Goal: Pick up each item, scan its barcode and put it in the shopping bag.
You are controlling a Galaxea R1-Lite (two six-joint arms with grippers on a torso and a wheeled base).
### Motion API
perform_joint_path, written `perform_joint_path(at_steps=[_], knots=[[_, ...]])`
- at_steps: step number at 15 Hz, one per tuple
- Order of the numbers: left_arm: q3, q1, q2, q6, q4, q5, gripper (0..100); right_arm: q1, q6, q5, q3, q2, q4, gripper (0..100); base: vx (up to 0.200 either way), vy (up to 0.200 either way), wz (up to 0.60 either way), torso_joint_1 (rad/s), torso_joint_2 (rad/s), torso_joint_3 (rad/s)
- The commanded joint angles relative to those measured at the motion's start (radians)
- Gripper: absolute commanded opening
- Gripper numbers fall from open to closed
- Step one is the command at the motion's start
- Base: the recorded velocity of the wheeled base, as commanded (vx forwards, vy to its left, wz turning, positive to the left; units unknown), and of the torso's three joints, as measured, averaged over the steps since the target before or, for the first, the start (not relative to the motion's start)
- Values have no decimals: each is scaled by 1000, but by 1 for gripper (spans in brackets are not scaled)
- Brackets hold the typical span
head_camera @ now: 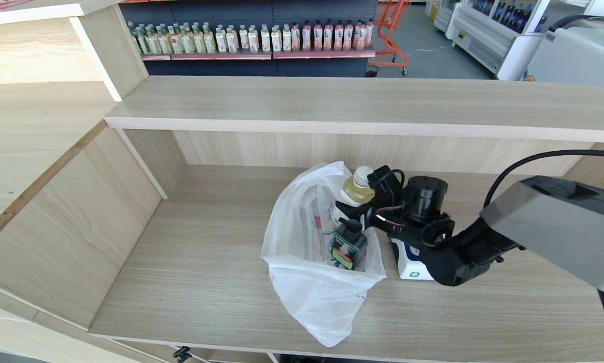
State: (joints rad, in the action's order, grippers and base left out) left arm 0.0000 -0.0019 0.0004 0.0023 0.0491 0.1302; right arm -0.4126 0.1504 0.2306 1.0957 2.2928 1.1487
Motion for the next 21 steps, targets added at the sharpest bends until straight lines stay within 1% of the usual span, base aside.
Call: perform_joint_path(at_steps=[1, 3, 6, 7, 9, 11, 12, 14, 15, 16, 17, 18, 19, 21], knots=[[0, 0, 0, 1, 0, 0, 100, 0, 0, 1, 36, 51, -4, 0, 0, 0, 0, 0, 0, 0], [0, 0, 0, 1, 0, 0, 100, 0, 0, 1, 53, 60, -3, 0, 0, 0, 0, 0, 0, 0], [0, 0, 0, 1, 1, 0, 100, -8, 14, 3, 42, 51, -1, 0, 0, 0, 0, 0, 0, 0], [0, 0, 0, 1, 0, 0, 100, -9, 17, 13, 36, 30, -1, 100, 0, 0, 0, 0, 0, 0], [0, 0, 0, 1, 0, 0, 100, -11, -8, 56, 10, -39, -7, 100, 0, 0, 0, 0, 0, 0], [0, 0, 0, 1, 0, 0, 100, -6, -57, 76, -47, -133, -12, 100, 0, 0, 0, 0, 0, 0], [0, 0, 0, 1, 0, 0, 100, -2, -72, 78, -85, -182, -12, 100, 0, 0, 0, 0, 0, 0], [0, 0, 0, 1, 0, 0, 100, 38, -114, 96, -188, -296, -15, 100, 0, 0, 0, 0, 0, 0], [0, 0, 0, 1, 1, 0, 100, 51, -149, 110, -244, -377, -40, 100, 0, 0, 0, 0, 0, 0], [0, 0, 0, 1, 0, 0, 100, 61, -198, 121, -309, -524, -132, 100, 0, 0, 0, 0, 0, 0], [0, 0, 0, -1, 0, 0, 100, 61, -246, 121, -346, -628, -216, 100, 0, 0, 0, 0, 0, 0], [0, 0, 0, 1, 0, 0, 100, 67, -296, 113, -413, -834, -368, 100, 0, 0, 0, 0, 0, 0], [0, 0, 0, 1, 0, 0, 100, 78, -296, 107, -456, -946, -423, 100, 0, 0, 0, 0, 0, 0], [0, 0, 0, 1, 1, 0, 100, 138, -278, 101, -563, -1136, -483, 100, 0, 0, 0, 0, 0, 0]])
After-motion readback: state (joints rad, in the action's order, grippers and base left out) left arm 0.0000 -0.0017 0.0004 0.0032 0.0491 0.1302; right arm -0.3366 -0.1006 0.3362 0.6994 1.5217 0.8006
